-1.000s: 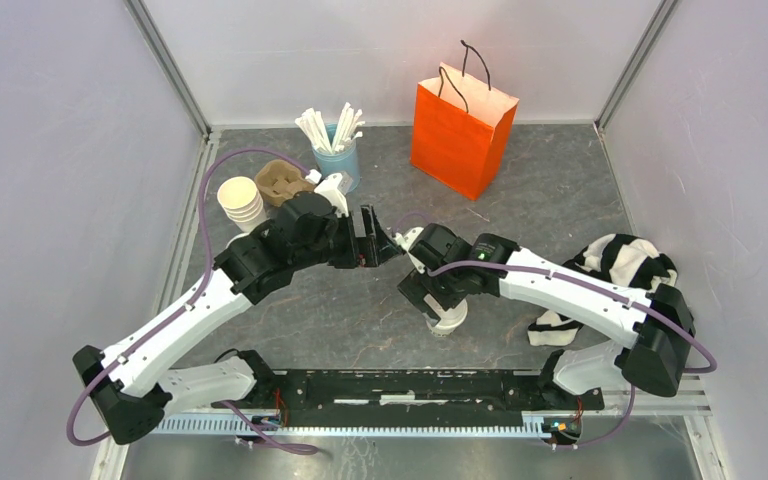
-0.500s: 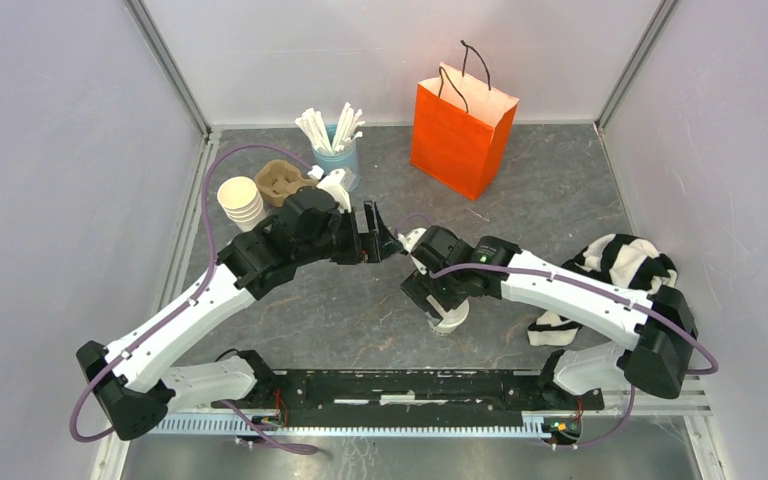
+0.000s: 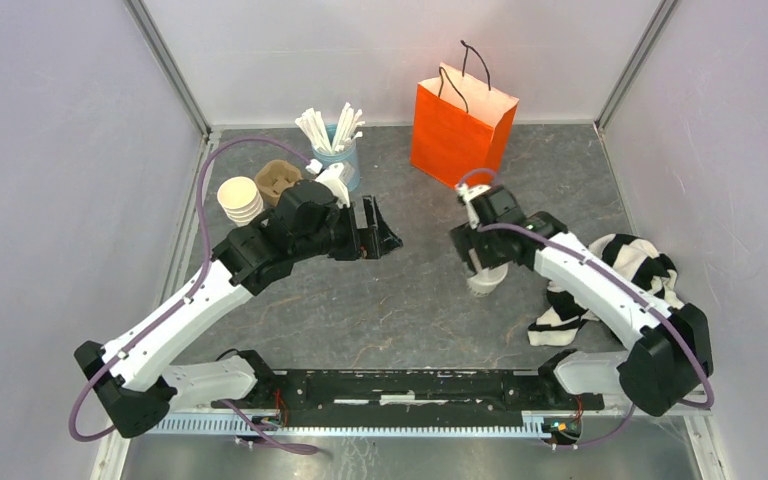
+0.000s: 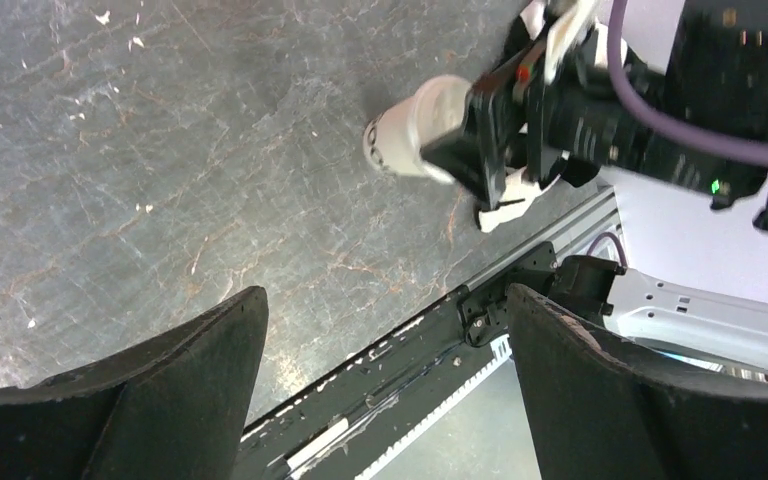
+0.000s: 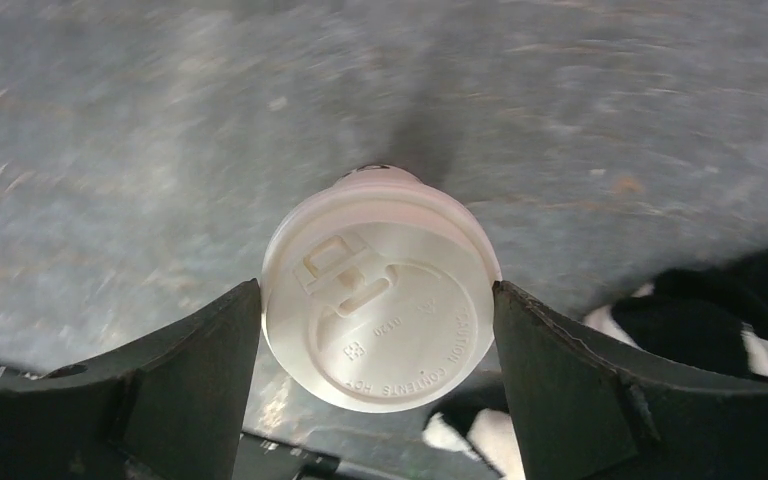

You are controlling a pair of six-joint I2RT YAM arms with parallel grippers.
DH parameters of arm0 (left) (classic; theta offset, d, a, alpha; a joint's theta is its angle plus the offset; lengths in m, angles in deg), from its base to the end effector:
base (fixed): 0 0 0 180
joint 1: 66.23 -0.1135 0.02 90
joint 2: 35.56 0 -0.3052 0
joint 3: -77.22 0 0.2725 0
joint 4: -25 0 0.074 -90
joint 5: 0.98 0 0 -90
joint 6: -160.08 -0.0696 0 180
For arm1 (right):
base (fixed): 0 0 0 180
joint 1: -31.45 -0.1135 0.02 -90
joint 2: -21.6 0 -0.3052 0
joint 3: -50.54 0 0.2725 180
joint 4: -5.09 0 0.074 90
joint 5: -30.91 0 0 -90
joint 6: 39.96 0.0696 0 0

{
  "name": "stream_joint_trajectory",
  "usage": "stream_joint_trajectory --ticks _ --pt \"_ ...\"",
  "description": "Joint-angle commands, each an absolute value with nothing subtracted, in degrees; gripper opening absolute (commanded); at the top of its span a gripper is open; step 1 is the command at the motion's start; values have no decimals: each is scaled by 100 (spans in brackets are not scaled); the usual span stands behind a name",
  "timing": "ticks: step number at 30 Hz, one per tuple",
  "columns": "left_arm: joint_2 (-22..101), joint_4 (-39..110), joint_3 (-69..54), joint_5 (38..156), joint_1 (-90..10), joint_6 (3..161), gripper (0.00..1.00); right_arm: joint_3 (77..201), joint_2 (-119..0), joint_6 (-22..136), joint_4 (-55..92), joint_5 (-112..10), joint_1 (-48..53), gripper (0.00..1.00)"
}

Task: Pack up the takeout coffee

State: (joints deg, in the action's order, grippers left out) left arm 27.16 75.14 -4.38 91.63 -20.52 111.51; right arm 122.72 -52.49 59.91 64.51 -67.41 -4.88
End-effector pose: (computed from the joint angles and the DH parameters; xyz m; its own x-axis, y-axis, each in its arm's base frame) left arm 0.1797 -0.1888 0.3985 -0.7628 -0.1646 -0.6253 0.3167 0.7479 -0.5834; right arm 0.2293 0.1561 0.2726 -0.7873 -0.3684 -0.4944 -0.4013 0.9150 -0.0428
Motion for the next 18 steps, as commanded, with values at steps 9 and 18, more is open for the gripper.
stream_joint_trajectory --ticks 9,18 --pt "3409 7634 -1334 9591 -2079 10309 95 12179 -5541 4876 5738 -7060 2263 86" --pt "3647 7811 -1613 9709 -2105 9941 95 12141 -5503 4910 5801 -6949 2469 94"
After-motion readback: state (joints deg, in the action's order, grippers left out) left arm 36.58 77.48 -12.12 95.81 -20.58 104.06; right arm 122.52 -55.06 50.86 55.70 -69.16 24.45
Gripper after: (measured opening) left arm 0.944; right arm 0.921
